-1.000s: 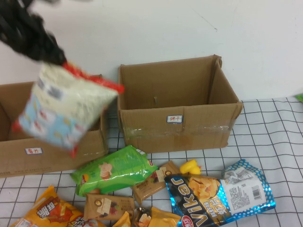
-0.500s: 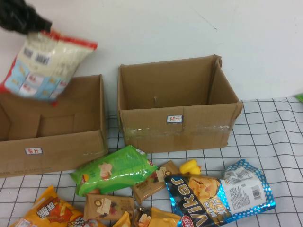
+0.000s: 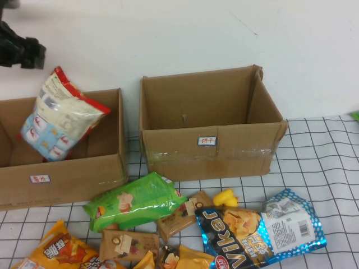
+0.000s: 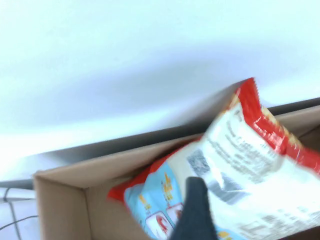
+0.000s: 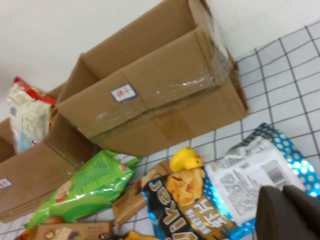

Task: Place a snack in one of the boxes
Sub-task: Place the potato chip in the potato chip box, then pick up the biscuit

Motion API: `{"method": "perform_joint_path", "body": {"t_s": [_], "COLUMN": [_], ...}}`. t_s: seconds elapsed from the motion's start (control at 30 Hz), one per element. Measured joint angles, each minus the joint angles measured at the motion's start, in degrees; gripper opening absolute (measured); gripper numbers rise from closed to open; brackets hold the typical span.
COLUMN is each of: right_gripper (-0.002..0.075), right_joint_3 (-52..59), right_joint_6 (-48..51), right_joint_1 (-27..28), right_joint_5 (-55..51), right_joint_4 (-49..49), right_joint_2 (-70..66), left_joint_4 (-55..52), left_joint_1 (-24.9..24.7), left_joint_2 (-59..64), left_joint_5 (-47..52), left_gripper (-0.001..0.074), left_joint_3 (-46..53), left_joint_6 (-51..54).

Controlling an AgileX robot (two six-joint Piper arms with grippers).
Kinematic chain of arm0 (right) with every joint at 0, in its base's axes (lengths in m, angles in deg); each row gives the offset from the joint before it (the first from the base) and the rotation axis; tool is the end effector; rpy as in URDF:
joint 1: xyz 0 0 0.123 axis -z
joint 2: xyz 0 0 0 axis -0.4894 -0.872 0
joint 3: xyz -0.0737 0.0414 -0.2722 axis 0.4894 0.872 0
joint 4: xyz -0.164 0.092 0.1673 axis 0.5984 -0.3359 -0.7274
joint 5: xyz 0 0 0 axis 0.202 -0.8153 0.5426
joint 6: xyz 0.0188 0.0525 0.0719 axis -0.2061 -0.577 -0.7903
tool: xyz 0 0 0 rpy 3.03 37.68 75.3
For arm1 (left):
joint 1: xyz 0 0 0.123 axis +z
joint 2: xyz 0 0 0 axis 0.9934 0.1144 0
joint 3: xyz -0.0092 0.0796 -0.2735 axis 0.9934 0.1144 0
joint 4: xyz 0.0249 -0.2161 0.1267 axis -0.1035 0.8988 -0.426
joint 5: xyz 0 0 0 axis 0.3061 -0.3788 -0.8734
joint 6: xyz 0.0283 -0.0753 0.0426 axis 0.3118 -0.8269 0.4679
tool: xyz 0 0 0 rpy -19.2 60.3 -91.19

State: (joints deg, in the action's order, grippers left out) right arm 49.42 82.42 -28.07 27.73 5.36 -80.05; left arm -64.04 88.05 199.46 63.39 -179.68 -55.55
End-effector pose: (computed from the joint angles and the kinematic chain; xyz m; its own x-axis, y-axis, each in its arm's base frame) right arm 0.0522 0.0239 0.1804 -0.2956 0.4659 -0.8340 -0.1217 0.8476 0.5166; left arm 0.4779 0.0253 0.3365 -0.6892 0.0841 -0.7196 0.1218 0.9926 -0.0007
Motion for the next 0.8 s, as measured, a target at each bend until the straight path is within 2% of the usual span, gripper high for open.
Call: {"method": "perform_joint_path", "body": {"t_s": [0.07,0.1,0.2,0.23,0.3,0.43,0.6,0.7,0.8], "right_gripper": [-0.0001,-0.0001,-0.0001,-0.0001,-0.0001,-0.0001,-0.0001,-0.0001,-0.0001], "right_joint_3": [0.00,0.00,-0.38,-1.18,-3.58,-9.69,-18.01,-23.18,-28.53], "right_joint_6": [2.31,4.41,12.89,15.93,20.12,25.97,34.96,42.79,48.14], "right_joint_1": [0.00,0.00,0.00,0.00,0.00,0.00,0.00,0.00,0.00], "right_joint_5": [0.00,-0.10,-1.70,-2.53,-3.58,-5.06,-10.38,-15.30,-20.83], "right_joint_4": [-2.57,-4.49,-10.31,-11.50,-12.60,-12.70,-12.50,-12.38,-11.13], "right_joint_2": [0.00,0.00,0.00,0.00,0.00,-3.40,-14.60,-20.79,-26.48], "left_joint_4": [0.10,0.54,3.40,4.73,6.98,8.79,8.94,8.99,9.10], "left_joint_1": [0.10,0.10,0.10,0.10,0.10,0.10,0.10,0.10,0.10], "left_joint_2": [-1.76,-3.20,-8.52,-10.66,-14.51,-21.87,-29.57,-37.03,-45.82], "left_joint_5": [1.21,2.21,5.18,6.46,8.78,14.35,20.94,20.65,18.08], "left_gripper": [0.0465,0.0406,0.0166,0.0110,0.0051,0.0011,0.0002,0.0001,0.0001], "left_joint_3": [0.00,0.00,0.00,0.00,0.00,0.00,0.26,4.20,12.86], "left_joint_6": [-0.25,0.25,4.61,6.64,9.29,11.16,11.73,11.71,11.60]}}
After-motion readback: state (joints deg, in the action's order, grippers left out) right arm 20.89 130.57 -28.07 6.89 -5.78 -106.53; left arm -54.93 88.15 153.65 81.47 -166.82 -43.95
